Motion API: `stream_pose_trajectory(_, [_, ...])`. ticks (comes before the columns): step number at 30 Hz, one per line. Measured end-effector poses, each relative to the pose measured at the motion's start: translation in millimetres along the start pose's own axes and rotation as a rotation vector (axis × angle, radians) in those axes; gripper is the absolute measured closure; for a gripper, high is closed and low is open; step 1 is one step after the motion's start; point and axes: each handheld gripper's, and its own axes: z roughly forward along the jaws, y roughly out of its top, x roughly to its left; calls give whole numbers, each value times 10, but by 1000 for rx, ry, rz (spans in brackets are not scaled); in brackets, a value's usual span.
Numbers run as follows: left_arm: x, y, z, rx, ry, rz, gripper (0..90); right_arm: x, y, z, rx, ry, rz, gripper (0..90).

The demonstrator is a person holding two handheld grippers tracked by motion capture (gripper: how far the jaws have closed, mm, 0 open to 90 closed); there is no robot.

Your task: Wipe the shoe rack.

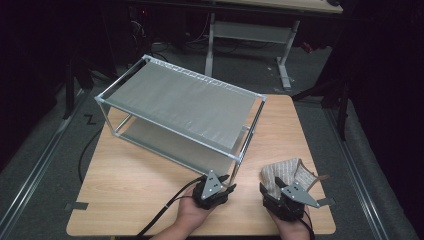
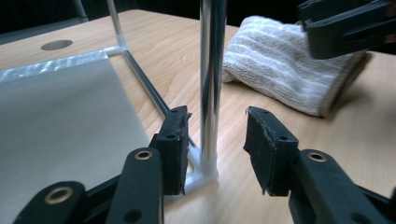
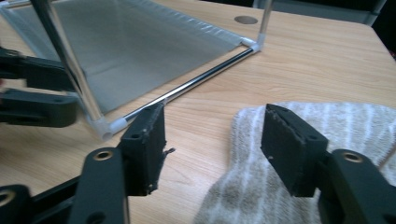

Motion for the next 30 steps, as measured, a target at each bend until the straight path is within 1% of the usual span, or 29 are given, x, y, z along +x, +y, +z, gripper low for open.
stream_pose_trajectory(3, [59, -33, -244, -13, 0, -13, 573, 35, 39, -8, -14, 9, -18, 383])
stream_pose_trajectory(4, [78, -41, -303, -12, 0, -14, 570, 48, 52, -8, -19, 12, -18, 377])
stream_pose_trajectory(5, [112, -59, -401, -6, 3, -18, 566, 57, 60, -6, -20, 18, -21, 369])
stream_pose_trajectory(7, [170, -94, -546, 4, 17, -16, 559, 110, 77, 16, -26, 37, -33, 348])
stream_pose_trajectory(9, [249, -144, -714, 16, 44, -24, 552, 162, 84, 36, -27, 51, -41, 333])
stream_pose_trajectory(11, [338, -193, -881, 16, 63, -47, 545, 222, 92, 62, -32, 67, -47, 325])
stream_pose_trajectory(12, [379, -222, -961, 12, 77, -52, 542, 254, 99, 75, -34, 77, -48, 325])
stream_pose_trajectory(13, [422, -271, -1056, 4, 103, -52, 540, 283, 108, 91, -39, 88, -54, 328])
stream_pose_trajectory(14, [447, -303, -1107, 2, 121, -53, 543, 322, 121, 111, -46, 101, -65, 337])
stream_pose_trajectory(15, [491, -344, -1174, 2, 144, -70, 547, 347, 127, 124, -51, 108, -72, 348])
stream_pose_trajectory(16, [520, -357, -1204, 4, 151, -81, 548, 383, 137, 142, -67, 111, -87, 368])
stream_pose_trajectory(18, [574, -385, -1271, 1, 186, -92, 546, 425, 163, 166, -84, 135, -95, 384])
stream_pose_trajectory(20, [618, -417, -1323, 5, 201, -105, 547, 474, 201, 196, -89, 150, -97, 401])
stream_pose_trajectory(24, [629, -473, -1419, 23, 233, -91, 545, 572, 258, 295, -98, 188, -110, 429])
stream_pose_trajectory(26, [626, -500, -1478, 21, 249, -98, 544, 616, 286, 356, -91, 190, -117, 456])
stream_pose_trajectory(30, [632, -545, -1583, 27, 282, -109, 545, 678, 334, 466, -90, 198, -116, 554])
